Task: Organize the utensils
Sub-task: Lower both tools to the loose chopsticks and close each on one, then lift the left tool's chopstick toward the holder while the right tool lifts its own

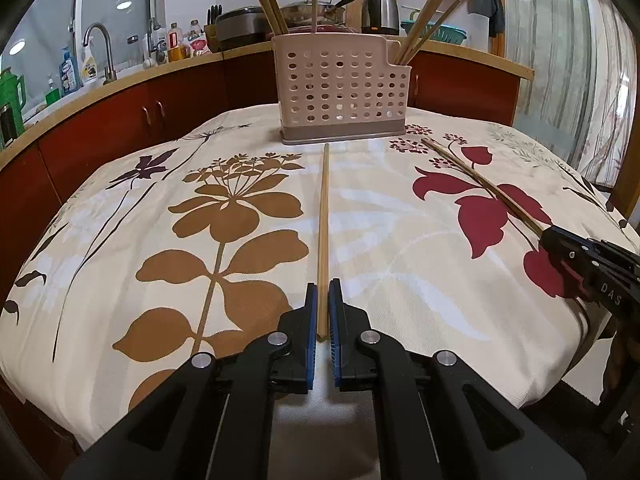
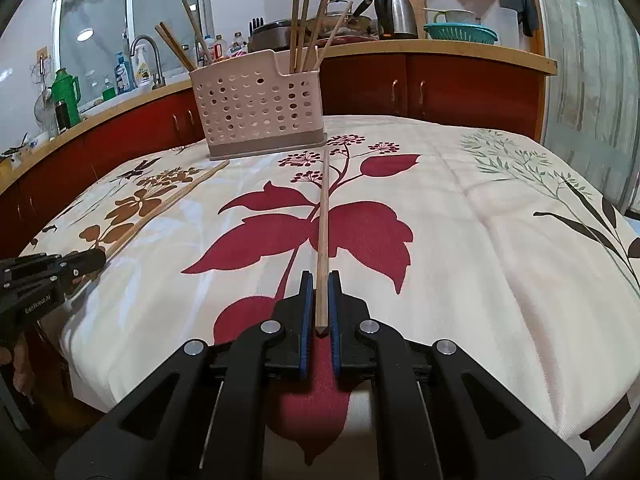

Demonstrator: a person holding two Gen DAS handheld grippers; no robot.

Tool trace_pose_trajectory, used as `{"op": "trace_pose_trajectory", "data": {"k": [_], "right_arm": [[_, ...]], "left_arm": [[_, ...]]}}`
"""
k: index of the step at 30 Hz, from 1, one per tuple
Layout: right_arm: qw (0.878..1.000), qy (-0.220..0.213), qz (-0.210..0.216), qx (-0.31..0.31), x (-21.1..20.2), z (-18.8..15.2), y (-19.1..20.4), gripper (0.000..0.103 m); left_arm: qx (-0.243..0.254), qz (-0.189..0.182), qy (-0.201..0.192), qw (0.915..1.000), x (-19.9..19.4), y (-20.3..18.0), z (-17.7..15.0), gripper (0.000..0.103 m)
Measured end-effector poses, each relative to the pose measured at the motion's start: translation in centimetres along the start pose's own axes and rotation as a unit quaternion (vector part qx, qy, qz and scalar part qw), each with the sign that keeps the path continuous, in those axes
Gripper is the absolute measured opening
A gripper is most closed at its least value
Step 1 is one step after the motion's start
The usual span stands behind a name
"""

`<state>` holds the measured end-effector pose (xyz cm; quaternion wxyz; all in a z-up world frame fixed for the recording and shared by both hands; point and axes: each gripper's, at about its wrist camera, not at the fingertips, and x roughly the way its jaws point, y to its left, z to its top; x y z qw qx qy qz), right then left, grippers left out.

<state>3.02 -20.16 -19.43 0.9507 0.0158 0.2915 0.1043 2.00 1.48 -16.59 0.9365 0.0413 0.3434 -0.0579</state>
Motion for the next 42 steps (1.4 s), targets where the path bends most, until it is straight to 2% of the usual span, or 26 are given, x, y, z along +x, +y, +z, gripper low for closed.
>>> {"op": "trace_pose_trajectory", "data": {"k": [9,30,42], "right_arm": [[1.000,0.002,0.001,-0.007,-0.6,0.1,0.1,0.007],[0.997,-0.076,-0.002,-0.020,-5.9,3.9,0.8,0.006],[0.995,-0.099,-0.001,-0.017,-7.4,5.1,0.8,0.006]], "left_arm": [[0.001,0.001,-0.012,0.9999,-0.8,0.1,0.3,0.006],[-0.009,0.007,-0.092,0.9957,-6.1,0.5,3.1,0.006],[-0.011,0.007,-0.125,0.9921,-8.5,0.8,4.3,0.006]]}}
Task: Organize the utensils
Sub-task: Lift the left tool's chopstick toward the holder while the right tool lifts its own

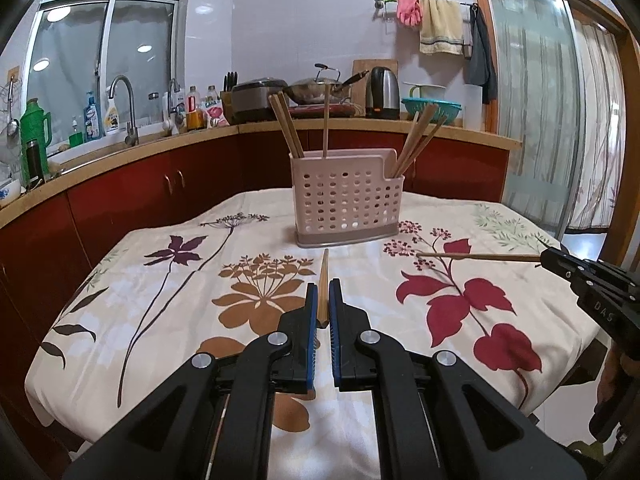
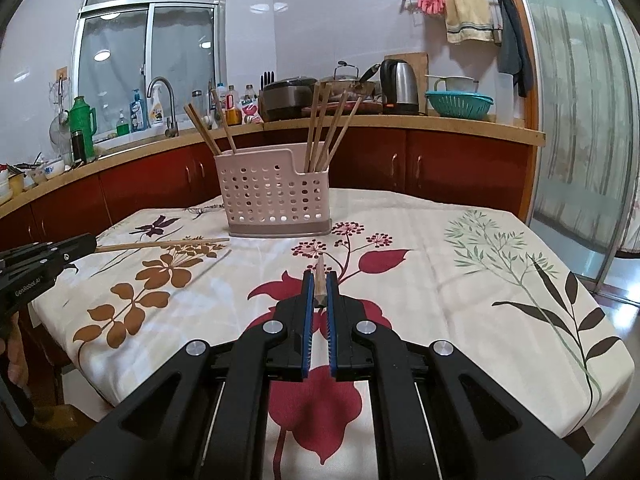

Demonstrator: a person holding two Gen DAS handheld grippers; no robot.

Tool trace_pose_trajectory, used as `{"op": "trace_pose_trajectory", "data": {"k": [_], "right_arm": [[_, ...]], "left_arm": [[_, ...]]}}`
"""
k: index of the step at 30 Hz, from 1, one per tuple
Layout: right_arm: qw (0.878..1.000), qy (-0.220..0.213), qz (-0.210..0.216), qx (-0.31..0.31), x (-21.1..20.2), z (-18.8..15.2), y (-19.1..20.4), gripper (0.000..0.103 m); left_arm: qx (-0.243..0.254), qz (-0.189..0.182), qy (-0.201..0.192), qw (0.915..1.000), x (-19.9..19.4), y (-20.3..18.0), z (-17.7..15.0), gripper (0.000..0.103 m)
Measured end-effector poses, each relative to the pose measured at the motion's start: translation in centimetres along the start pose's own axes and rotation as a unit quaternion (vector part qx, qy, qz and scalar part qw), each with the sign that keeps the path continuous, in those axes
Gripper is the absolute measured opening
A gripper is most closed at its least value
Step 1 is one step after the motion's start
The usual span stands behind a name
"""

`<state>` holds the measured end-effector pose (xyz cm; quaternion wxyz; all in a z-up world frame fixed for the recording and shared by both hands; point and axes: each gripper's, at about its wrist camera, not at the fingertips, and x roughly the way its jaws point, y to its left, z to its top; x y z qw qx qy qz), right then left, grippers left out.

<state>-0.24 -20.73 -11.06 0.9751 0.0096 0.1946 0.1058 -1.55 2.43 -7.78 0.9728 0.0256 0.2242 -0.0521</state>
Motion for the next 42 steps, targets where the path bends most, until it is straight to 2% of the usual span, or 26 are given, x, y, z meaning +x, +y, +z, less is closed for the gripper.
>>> {"op": "trace_pose_trajectory", "data": {"k": [13,23,33,42], "right_arm": [[1.000,-0.023,0.001,0.000,-1.1,1.8,-0.1,0.006],[0.999,-0.041,0.005,0.001,-2.1,3.1,-0.1,0.006],[0.999,-0.040,0.007,-0.002,-2.1,3.1,0.3,0.006],[0.999,-0.041,0.010,-0.005,-1.9,3.5,0.6,0.006]], "left_arm": [[-0.003,0.000,-0.017,0.9999,-1.0,0.2,1.2,0.006],[-0.004,-0.006,-0.012,0.9999,-1.9,0.1,2.2,0.006],[-0.012,-0.006,-0.001,0.9999,-1.8,0.4,2.1,0.006],[-0.008,-0.007,-0.010,0.9999,-1.6,0.2,2.5,0.006]]}}
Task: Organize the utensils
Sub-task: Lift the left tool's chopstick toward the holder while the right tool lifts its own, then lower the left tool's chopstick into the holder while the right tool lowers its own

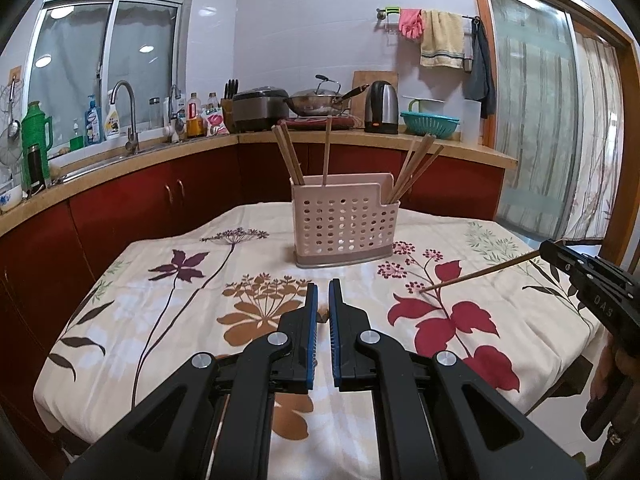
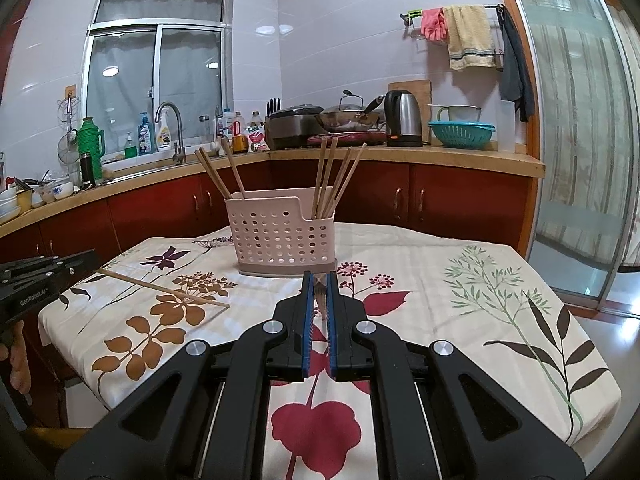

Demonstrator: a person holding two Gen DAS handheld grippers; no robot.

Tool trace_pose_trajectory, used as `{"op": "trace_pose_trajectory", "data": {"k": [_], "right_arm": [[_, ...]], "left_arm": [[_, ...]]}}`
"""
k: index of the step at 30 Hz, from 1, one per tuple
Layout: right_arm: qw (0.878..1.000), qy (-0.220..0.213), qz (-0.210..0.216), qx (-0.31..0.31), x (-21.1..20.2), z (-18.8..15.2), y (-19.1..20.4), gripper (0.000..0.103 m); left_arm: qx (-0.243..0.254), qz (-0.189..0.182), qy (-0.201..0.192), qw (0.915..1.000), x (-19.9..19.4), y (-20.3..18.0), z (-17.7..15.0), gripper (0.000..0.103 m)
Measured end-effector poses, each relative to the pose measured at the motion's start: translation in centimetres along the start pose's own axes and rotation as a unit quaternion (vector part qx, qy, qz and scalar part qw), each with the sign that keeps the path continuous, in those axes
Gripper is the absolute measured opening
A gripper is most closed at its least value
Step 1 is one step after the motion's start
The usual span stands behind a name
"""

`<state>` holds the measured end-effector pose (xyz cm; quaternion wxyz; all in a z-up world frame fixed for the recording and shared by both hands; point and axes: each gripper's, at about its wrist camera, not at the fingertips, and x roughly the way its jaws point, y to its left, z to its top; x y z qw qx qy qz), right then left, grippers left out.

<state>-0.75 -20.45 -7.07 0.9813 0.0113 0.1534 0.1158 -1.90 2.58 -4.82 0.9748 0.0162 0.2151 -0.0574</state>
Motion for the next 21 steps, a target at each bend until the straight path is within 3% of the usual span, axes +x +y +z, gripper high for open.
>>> {"op": "trace_pose_trajectory", "data": {"k": [12,21], "right_arm": [[1.000,-0.003,0.006,-0.006,2.4,2.6,-0.3,0.006],[1.000,-0.002,0.010,-0.007,4.1,4.0,-0.6,0.006]], "left_arm": [[0.006,0.002,-0.026,0.9996,1.9,0.5,3.3,0.006],[0.009,-0.003,-0.004,0.9999,3.6,1.0,4.8,0.006]]}}
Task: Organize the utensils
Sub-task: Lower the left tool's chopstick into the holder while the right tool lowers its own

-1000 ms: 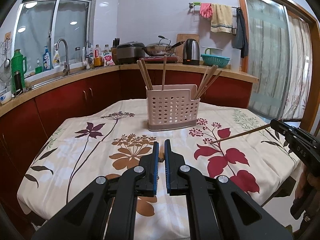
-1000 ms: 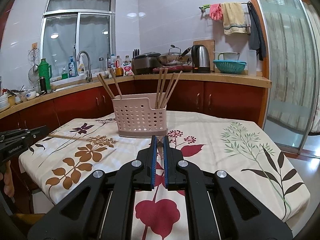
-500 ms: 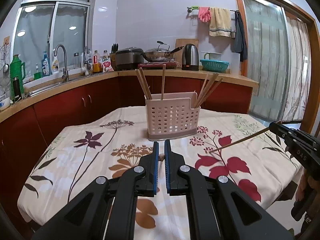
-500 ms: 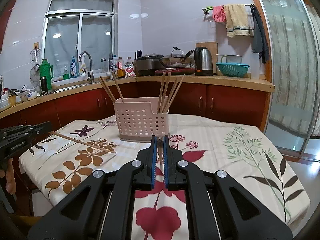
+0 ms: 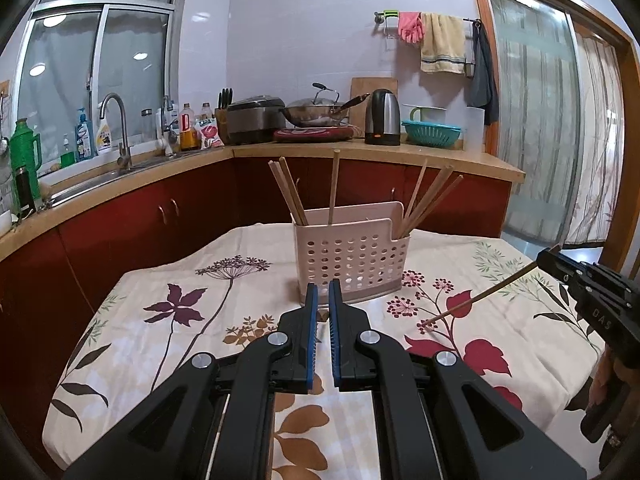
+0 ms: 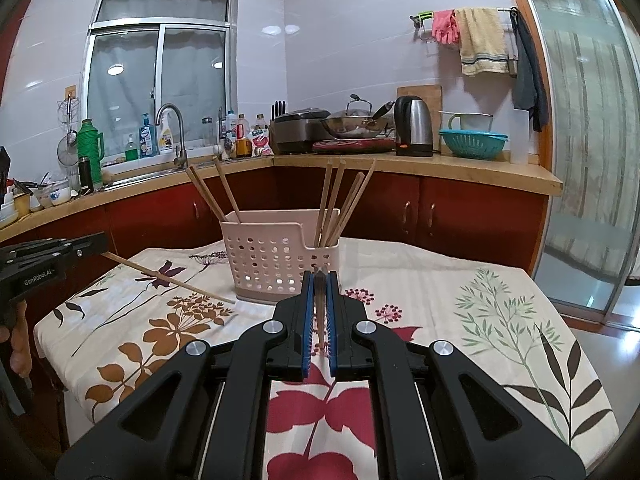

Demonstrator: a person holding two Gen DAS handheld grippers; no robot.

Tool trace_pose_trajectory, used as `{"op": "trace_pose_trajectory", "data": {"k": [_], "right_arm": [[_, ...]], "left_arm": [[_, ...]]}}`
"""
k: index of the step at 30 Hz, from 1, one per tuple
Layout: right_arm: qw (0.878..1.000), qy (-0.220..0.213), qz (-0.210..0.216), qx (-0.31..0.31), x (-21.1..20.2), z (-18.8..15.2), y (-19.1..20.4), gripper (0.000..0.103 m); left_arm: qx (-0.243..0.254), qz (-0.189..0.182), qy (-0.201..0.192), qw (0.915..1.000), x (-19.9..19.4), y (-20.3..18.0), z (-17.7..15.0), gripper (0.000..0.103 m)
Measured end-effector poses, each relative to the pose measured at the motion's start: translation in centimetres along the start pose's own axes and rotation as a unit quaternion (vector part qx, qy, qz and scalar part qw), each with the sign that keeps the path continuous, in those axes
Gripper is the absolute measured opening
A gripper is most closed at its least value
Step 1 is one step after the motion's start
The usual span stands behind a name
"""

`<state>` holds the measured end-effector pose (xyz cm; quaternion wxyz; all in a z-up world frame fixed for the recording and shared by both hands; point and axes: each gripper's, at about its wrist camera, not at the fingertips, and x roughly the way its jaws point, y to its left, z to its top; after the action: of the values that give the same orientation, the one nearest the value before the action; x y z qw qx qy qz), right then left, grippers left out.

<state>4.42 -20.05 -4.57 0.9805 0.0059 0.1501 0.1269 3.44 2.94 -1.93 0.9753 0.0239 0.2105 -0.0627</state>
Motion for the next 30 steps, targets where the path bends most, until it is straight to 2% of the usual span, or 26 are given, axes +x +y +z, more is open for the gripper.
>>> {"op": "trace_pose_trajectory", "data": {"k": [18,30], "right_arm": [[1.000,-0.016,0.010,-0.004,3.2,2.4,0.1,0.006],[1.000,-0.026,0.017,-0.002,5.6,3.9,-0.2,0.006]], "left_arm": [[0.012,-0.005,0.043,0.9990,4.0,0.7,1.4,0.006],[0.021,-0.007,0.008,0.9997,6.1,0.5,4.3,0.006]]}}
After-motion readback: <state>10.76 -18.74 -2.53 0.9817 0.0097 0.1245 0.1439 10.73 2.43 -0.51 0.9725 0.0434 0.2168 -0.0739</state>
